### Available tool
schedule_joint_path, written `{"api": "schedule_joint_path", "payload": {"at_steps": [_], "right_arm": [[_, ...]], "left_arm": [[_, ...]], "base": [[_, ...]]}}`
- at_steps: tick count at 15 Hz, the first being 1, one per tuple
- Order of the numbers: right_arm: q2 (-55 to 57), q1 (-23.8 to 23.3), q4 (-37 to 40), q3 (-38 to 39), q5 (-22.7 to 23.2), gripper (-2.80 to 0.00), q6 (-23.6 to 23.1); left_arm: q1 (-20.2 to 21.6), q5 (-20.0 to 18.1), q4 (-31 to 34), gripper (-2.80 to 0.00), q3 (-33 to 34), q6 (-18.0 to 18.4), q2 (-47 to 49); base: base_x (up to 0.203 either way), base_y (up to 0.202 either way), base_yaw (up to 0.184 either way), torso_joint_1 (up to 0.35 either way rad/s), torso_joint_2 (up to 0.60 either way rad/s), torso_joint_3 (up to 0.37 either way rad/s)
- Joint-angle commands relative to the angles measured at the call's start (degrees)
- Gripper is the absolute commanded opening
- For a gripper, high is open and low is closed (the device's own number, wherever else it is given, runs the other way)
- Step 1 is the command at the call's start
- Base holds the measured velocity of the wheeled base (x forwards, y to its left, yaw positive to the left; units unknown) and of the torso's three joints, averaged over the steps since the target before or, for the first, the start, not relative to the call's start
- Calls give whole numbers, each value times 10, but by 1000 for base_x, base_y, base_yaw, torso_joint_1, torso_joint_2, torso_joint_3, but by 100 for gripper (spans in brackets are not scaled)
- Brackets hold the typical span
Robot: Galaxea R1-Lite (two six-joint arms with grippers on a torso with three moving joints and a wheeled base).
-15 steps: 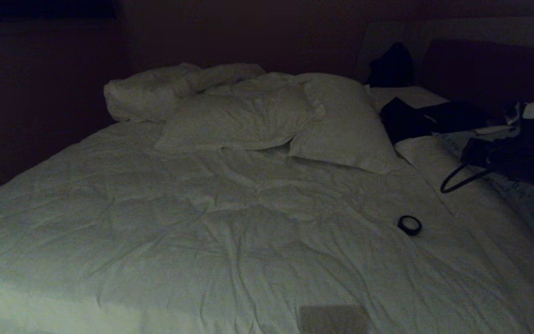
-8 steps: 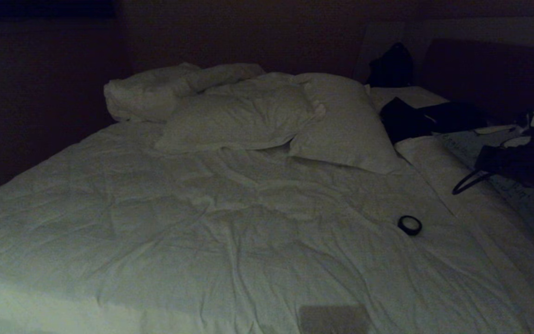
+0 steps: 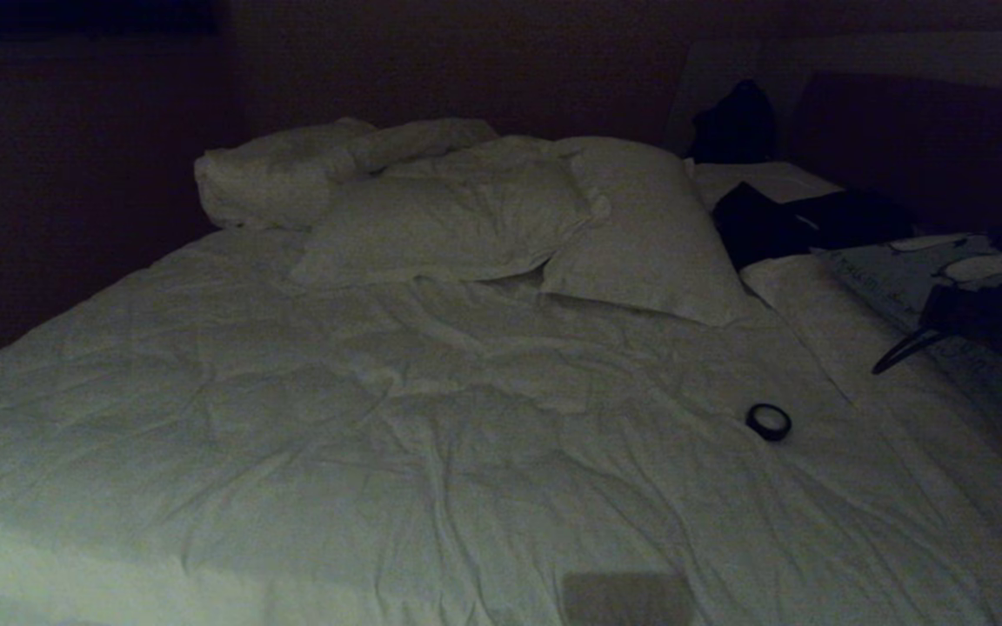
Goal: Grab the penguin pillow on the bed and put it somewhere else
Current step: Pick up the pillow
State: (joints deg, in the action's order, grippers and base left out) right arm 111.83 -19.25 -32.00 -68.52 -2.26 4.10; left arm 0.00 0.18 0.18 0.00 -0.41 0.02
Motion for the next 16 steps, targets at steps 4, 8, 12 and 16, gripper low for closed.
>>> {"api": "schedule_joint_path", "payload": {"at_steps": [4,8,12,16], "right_arm": [[-65,-3,-1,5,-1,-280,3],[-94,-25,3,8,-5,-280,-1],[-82,-52,3,-5,-6,0,-7],[-67,-83,3,-11,-6,0,-36]], "left_arm": [[0,1,0,-280,1,0,0],[0,1,0,-280,1,0,0],[0,0,0,-280,1,0,0],[0,0,0,-280,1,0,0]], "base": [[0,0,0,0,0,0],[0,0,0,0,0,0],[0,0,0,0,0,0],[0,0,0,0,0,0]]}}
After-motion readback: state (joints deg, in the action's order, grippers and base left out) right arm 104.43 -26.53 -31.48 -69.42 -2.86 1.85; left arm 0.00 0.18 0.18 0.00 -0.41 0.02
